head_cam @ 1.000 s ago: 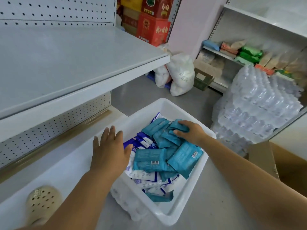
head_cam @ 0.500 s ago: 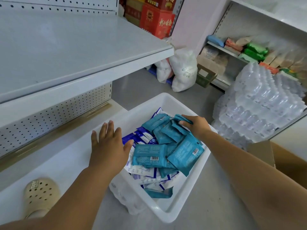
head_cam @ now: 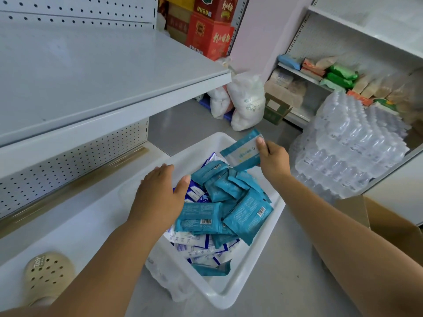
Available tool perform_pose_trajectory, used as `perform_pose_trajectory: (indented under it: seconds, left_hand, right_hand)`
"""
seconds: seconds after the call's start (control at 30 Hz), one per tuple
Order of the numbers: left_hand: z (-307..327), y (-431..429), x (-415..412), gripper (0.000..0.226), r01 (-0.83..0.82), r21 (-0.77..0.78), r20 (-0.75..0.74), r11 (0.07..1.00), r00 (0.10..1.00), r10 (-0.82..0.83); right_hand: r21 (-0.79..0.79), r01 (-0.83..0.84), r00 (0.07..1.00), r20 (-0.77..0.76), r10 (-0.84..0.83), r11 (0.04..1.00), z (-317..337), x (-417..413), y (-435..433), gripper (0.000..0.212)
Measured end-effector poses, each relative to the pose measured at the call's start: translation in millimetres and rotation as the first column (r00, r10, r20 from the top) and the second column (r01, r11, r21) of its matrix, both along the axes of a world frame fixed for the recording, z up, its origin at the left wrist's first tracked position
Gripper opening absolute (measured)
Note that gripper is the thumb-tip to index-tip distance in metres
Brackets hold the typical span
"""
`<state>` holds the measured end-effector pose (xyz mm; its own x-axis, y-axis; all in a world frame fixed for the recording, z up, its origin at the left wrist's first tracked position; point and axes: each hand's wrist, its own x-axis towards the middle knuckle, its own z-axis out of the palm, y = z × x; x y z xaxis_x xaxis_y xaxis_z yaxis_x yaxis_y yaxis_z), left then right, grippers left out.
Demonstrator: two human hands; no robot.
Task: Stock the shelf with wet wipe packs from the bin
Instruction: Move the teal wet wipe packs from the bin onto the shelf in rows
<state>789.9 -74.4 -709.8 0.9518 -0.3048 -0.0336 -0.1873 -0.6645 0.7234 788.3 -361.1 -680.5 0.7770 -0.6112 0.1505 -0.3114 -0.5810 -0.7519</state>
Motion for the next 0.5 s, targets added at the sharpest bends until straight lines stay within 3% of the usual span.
perform_pose_trajectory:
  seconds: [0.17, 0.3, 0.37, 0.5]
  left_hand:
    - [26.7, -3.5, -8.2, 0.055, -0.088, -0.415, -0.207, 0.905, 0.978, 0.0]
    - [41.6, 0.4, -9.7, 0.051, -0.197, -0.638, -0.358, 0.745, 0.932, -0.059]
    - [53.3, 6.2, -11.4, 0.038, -0.219, -0.697, -0.379, 0.682, 0.921, -0.092]
    - [74.3, 24.5, -13.1, 0.04, -0.199, -0.73, -0.329, 0.654, 0.941, -0.082]
  right_hand:
    - [0.434, -0.104, 0.99, 0.129, 0.053, 0.895, 35.3, -15.9, 51.7, 0.041]
    - [0.444, -0.263, 0.965, 0.123, 0.233, 0.856, 59.3, -30.0, 92.7, 0.048]
    - [0.417, -0.342, 0.939, 0.124, 0.32, 0.842, 70.2, -32.8, 111.5, 0.048]
    - [0.429, -0.415, 0.91, 0.181, 0.373, 0.803, 91.7, -28.9, 138.9, 0.046]
